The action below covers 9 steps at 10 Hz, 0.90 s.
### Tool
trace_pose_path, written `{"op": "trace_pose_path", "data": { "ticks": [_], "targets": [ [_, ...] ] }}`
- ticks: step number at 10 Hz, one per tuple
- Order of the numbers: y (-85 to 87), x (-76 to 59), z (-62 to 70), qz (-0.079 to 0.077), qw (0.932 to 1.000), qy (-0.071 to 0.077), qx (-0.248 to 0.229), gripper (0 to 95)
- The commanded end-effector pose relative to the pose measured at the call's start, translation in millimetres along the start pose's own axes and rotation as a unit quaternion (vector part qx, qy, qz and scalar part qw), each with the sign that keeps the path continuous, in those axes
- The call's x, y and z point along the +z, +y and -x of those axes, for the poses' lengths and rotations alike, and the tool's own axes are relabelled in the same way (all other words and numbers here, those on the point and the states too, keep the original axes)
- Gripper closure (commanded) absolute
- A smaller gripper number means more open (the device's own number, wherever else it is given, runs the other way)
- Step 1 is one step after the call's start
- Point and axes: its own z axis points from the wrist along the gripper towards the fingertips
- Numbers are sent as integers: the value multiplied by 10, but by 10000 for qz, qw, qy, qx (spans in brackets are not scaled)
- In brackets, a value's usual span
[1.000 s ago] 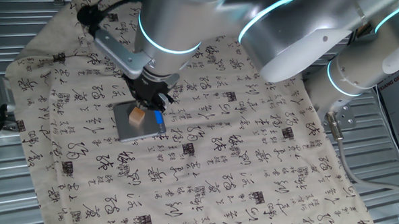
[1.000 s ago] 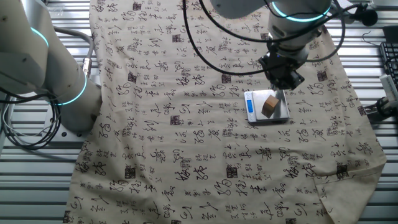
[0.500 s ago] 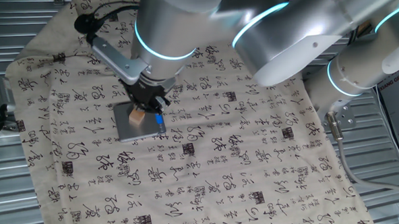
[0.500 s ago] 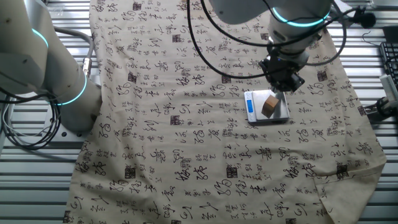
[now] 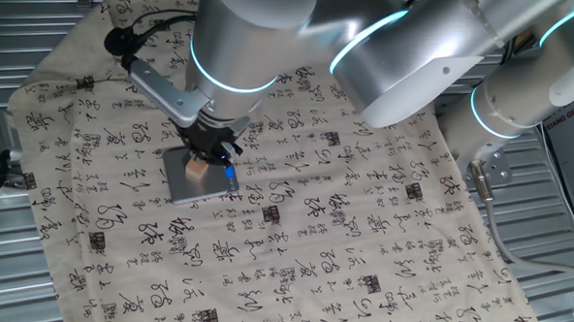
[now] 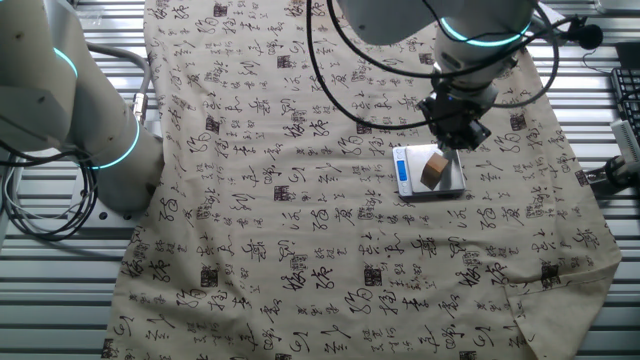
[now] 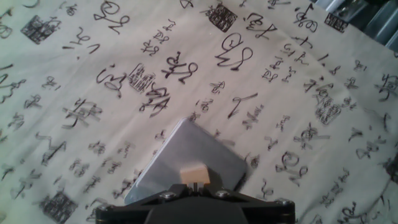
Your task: Remove the object from the scale
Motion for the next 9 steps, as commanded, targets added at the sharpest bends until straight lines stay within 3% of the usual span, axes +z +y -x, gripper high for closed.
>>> {"op": "trace_pose_path", "data": {
  "ticks": [1, 4, 6, 9],
  "targets": [
    [5, 4, 3, 48, 10000, -37, -66, 570],
    [5, 72, -1, 44, 9999, -91, -107, 570],
    [10, 199, -8, 11, 9997, -154, -175, 570],
    [10, 216, -3, -20, 9997, -159, -177, 570]
  ]
}}
